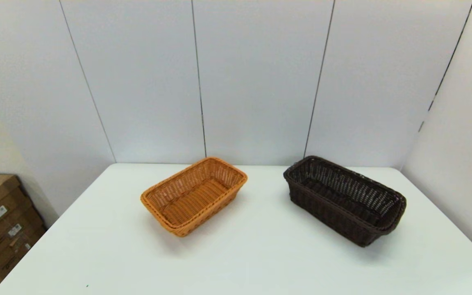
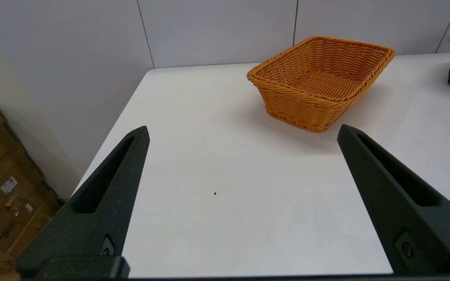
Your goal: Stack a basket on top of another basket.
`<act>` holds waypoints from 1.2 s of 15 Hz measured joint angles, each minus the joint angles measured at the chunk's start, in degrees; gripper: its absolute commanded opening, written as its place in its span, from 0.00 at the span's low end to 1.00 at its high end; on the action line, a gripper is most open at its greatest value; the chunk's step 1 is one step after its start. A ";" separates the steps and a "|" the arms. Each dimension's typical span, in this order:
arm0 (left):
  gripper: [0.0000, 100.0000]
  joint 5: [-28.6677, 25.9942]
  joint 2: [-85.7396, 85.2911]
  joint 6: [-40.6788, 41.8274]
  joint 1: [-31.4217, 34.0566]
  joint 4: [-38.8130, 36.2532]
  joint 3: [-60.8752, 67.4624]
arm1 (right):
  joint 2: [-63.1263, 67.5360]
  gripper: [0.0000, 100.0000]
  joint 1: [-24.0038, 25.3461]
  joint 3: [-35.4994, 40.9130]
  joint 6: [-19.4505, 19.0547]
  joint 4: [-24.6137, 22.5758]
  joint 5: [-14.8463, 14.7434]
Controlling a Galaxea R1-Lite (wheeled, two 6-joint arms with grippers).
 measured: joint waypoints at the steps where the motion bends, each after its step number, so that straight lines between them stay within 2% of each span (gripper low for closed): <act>1: 1.00 -0.02 0.00 0.00 0.00 0.00 0.00 | 0.00 1.00 0.00 0.00 0.16 0.00 0.00; 18: 1.00 -0.16 0.00 0.43 0.00 0.02 0.00 | 0.00 1.00 0.00 0.00 0.18 0.00 -0.02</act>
